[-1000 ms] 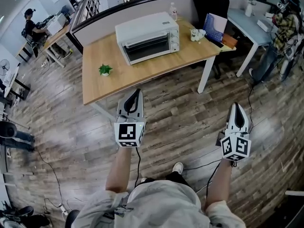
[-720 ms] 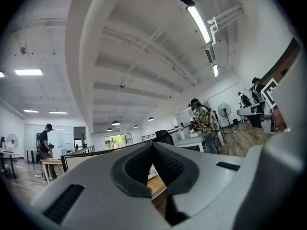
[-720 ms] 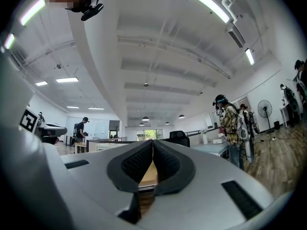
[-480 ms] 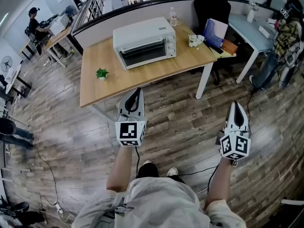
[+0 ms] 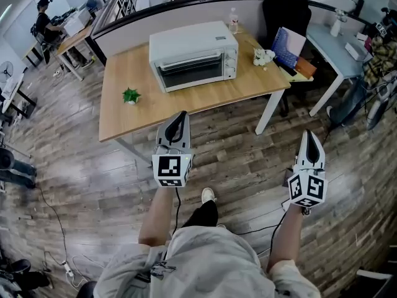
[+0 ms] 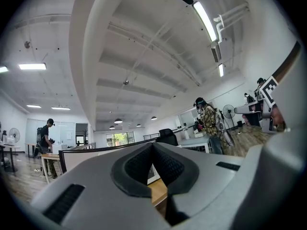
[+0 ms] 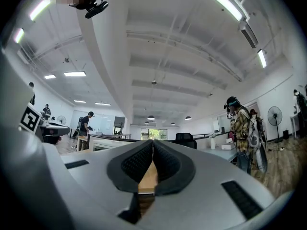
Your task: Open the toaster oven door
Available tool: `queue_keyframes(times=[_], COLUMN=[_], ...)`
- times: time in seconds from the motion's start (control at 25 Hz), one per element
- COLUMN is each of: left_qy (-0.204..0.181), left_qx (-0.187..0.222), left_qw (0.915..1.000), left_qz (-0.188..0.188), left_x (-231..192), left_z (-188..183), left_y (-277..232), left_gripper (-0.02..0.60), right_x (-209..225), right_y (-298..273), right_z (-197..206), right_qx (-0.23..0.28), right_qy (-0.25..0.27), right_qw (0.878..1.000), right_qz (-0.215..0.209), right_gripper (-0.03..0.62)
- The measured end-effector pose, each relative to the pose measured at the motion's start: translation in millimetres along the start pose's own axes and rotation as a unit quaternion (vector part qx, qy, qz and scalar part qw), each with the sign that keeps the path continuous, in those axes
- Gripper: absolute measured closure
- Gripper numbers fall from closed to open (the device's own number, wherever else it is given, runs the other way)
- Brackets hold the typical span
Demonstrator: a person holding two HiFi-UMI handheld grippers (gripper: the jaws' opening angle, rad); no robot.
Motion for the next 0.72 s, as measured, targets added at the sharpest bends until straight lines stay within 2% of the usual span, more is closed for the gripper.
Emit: queue_keyframes(times=[0.28,0.72], left_qy=[0.011,0.021], left_qx=[0.010,0.016], left_qw=[0.9999,0.9991], left_qz=[-0.006,-0.032], left_x=[-36.0,-101.8], left_z=[4.7,13.0], left_y=[-58.9,-120.2], left_gripper=[0.568,0.568], right_x=[-3.1,-44.2], right_y=[-68.7,-173.0], right_z=[-10.5,-8.2], right_qx=[0.007,0.012], right_qy=[0.007,0.008], right_qw=[1.000,0.999], right_qz=[0.003,-0.030], right_gripper=[0.571,0.571])
Point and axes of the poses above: the fingertips, and each gripper's own axes: y backward along the fingers, x to its right, z out of its underside, the point moved 8 cm from there along y, backward along the fingers, and after that the axes turned 7 degrees about y, right-handed, at the moved point
